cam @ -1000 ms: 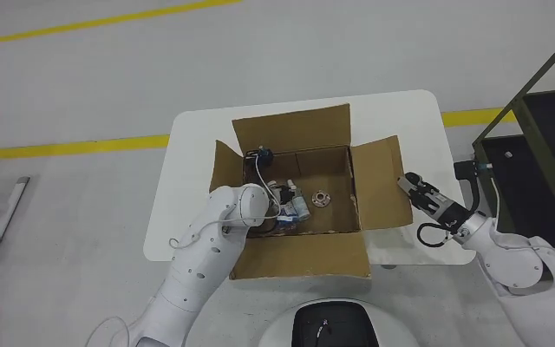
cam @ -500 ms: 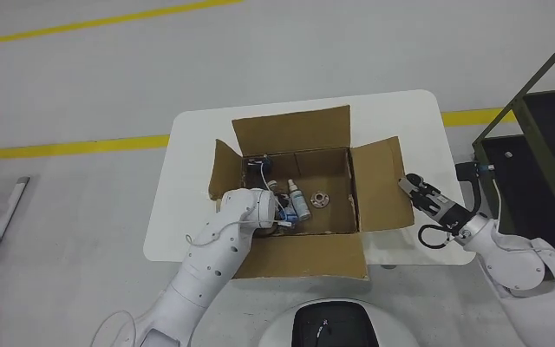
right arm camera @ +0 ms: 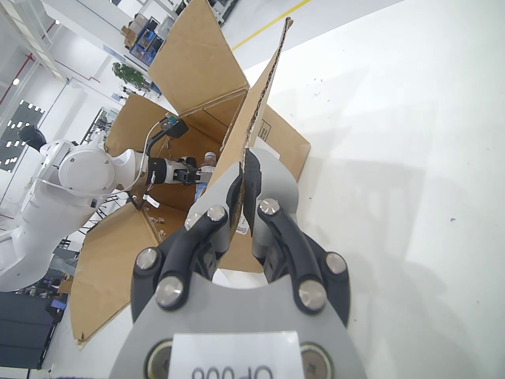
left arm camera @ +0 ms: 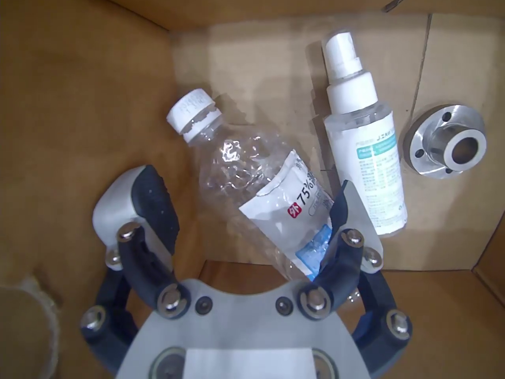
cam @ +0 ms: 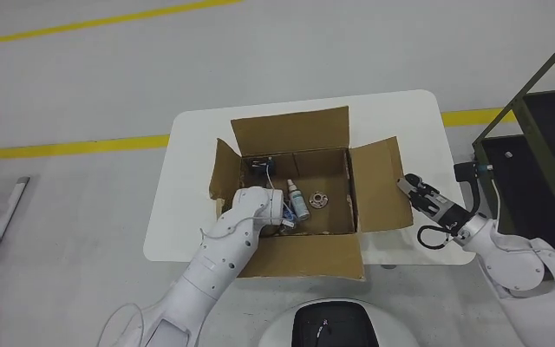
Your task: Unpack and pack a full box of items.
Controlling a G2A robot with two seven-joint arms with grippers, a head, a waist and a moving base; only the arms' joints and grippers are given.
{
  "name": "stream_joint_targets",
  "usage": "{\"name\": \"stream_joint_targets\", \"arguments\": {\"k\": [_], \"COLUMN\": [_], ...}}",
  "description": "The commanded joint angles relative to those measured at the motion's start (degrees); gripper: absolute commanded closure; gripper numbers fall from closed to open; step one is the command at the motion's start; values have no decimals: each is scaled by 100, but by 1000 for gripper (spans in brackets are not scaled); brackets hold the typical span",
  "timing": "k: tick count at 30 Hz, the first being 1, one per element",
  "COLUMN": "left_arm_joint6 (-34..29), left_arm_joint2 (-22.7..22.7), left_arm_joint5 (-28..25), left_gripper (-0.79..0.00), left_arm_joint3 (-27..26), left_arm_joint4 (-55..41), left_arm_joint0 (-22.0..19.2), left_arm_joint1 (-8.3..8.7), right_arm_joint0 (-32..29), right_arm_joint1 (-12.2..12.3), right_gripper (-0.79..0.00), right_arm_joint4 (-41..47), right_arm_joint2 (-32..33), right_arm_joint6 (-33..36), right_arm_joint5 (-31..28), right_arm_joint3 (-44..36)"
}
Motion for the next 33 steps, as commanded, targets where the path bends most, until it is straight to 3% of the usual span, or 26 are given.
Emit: {"name": "stream_joint_targets", "arguments": {"k": [1,12,13,14,15,16,18,26,33], "left_arm_joint6": [-44,-263,-247,-229,-208,-200,-184,-176,-266], "left_arm_joint2": [-16,-292,-310,-324,-345,-357,-385,-462,-664], "left_arm_joint5": [102,365,365,370,388,390,392,319,146], "left_gripper": [-785,-785,-720,-542,-289,-169,0,0,0], "left_arm_joint3": [130,559,567,572,587,593,594,497,10], "left_arm_joint4": [8,-399,-399,-398,-389,-381,-382,-326,-374], "left_arm_joint0": [-36,-116,-120,-119,-118,-113,-102,-51,60], "left_arm_joint1": [-36,-170,-175,-179,-183,-188,-198,-233,-213], "right_arm_joint0": [-3,19,20,22,23,26,33,43,66], "right_arm_joint1": [-1,-3,-3,-4,-4,-4,-5,-5,-9], "right_gripper": [0,0,0,0,0,0,0,0,0], "right_arm_joint4": [9,-11,-13,-14,-15,-15,-14,-19,-18], "right_arm_joint2": [-1,-18,-19,-20,-21,-22,-24,-22,-26], "right_arm_joint6": [-7,7,4,3,2,3,5,6,-16], "right_arm_joint5": [-4,-17,-19,-19,-19,-19,-16,-7,28], "right_arm_joint3": [0,7,9,10,12,14,15,1,-42]}}
